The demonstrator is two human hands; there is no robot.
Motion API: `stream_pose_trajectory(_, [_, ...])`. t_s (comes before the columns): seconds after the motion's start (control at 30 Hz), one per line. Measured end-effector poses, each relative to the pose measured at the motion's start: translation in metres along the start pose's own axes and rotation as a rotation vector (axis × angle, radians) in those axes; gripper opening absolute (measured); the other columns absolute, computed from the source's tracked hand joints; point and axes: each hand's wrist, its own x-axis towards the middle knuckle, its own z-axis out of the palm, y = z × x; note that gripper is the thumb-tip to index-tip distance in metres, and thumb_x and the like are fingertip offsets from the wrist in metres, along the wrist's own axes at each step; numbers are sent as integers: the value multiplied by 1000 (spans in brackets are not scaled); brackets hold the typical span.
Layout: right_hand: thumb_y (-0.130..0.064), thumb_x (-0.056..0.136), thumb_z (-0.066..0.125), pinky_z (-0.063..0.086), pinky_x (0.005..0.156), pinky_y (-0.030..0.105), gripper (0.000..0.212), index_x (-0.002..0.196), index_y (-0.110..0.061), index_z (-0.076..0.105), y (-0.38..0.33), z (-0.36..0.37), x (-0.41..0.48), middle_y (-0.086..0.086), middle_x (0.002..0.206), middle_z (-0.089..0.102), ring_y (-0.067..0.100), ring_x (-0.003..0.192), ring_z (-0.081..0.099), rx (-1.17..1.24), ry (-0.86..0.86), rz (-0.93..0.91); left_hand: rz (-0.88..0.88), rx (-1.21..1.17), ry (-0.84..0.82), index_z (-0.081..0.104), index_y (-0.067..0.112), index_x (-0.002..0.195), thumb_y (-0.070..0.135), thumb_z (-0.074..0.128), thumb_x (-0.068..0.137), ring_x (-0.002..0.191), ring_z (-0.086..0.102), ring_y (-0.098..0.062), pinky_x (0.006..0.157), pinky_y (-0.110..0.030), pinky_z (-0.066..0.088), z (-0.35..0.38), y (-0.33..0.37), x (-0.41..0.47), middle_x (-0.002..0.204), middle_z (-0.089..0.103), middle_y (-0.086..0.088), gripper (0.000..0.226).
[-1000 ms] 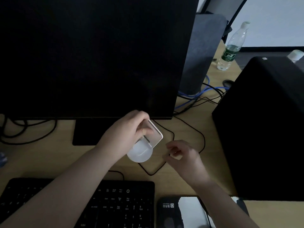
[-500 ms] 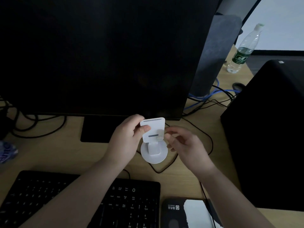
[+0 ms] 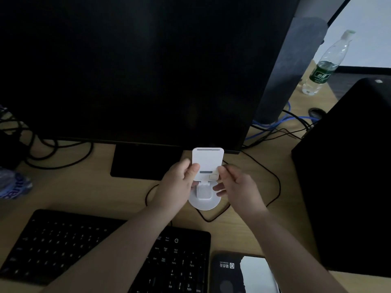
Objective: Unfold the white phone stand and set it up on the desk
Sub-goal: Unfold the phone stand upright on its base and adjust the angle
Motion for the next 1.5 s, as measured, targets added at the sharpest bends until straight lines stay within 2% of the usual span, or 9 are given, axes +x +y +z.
stream_pose_trajectory(0.17, [-32, 107, 45, 60, 60, 23, 30, 101, -14, 69, -6, 4, -1, 10, 83, 76, 21, 69, 74, -15, 20, 51, 7, 41, 42, 65, 13, 113, 39, 43, 107, 78, 75, -7, 78, -45, 63, 4, 4, 2, 105, 70, 1, 35])
stream_pose_trajectory(0.33, [-35, 107, 43, 62, 63, 32, 29, 98, -21, 67, -7, 10, -1, 8, 78, 75, 25, 68, 74, -1, 30, 65, -2, 81, 54, 64, 22, 114, 45, 39, 106, 86, 74, -16, 78, -49, 63, 7, 3, 5, 104, 71, 4, 35])
stream_pose_trajectory(0.5, [-38, 106, 46, 65, 72, 45, 28, 111, -18, 65, -6, 10, -4, 11, 91, 75, 31, 75, 76, 140, -16, 114, 22, 125, 48, 64, 23, 114, 47, 37, 105, 88, 72, -17, 79, -49, 61, 8, -1, 5, 102, 71, 4, 37])
stream_pose_trajectory(0.63, [-37, 106, 48, 65, 70, 43, 29, 115, -15, 64, -7, 9, -4, 14, 91, 75, 34, 76, 76, 158, -25, 142, 22, 156, 28, 63, 24, 119, 44, 36, 107, 88, 72, -18, 83, -49, 59, 8, 0, 8, 104, 71, 4, 36])
stream_pose_trajectory(0.9, [-37, 107, 43, 65, 68, 47, 27, 105, -18, 61, -8, 14, -8, 16, 83, 71, 40, 74, 75, 173, -10, 157, -31, 193, 18, 61, 22, 114, 43, 32, 109, 85, 70, -17, 83, -46, 60, 11, 7, 9, 98, 68, 4, 36])
stream_pose_trajectory(1.07, [-39, 108, 40, 64, 66, 52, 31, 97, -22, 62, -13, 18, -9, 6, 61, 68, 41, 66, 74, 156, 5, 167, -80, 182, 11, 59, 19, 109, 42, 30, 110, 75, 71, -19, 73, -42, 60, 11, 13, 10, 93, 68, 0, 37])
stream_pose_trajectory(1.23, [-40, 107, 39, 61, 52, 41, 29, 100, -23, 61, -19, 19, -10, 15, 71, 66, 32, 54, 69, 223, 0, 227, -132, 166, -21, 58, 22, 115, 43, 29, 110, 60, 70, -15, 51, -25, 49, 9, 18, 14, 90, 70, -1, 37])
stream_pose_trajectory(1.37, [-38, 104, 51, 58, 51, 36, 30, 112, -10, 60, -20, 13, -9, 20, 78, 67, 34, 56, 70, 351, -53, 301, -135, 144, -55, 58, 21, 120, 43, 28, 110, 54, 70, -15, 51, -25, 55, 7, 15, 14, 80, 72, -5, 38])
stream_pose_trajectory(1.5, [-22, 101, 62, 60, 56, 38, 25, 118, -5, 57, -17, 9, -11, 23, 85, 64, 32, 60, 71, 472, -101, 349, -118, 141, -65, 58, 21, 123, 43, 29, 110, 53, 70, -15, 53, -27, 58, 6, 14, 14, 82, 73, -5, 38])
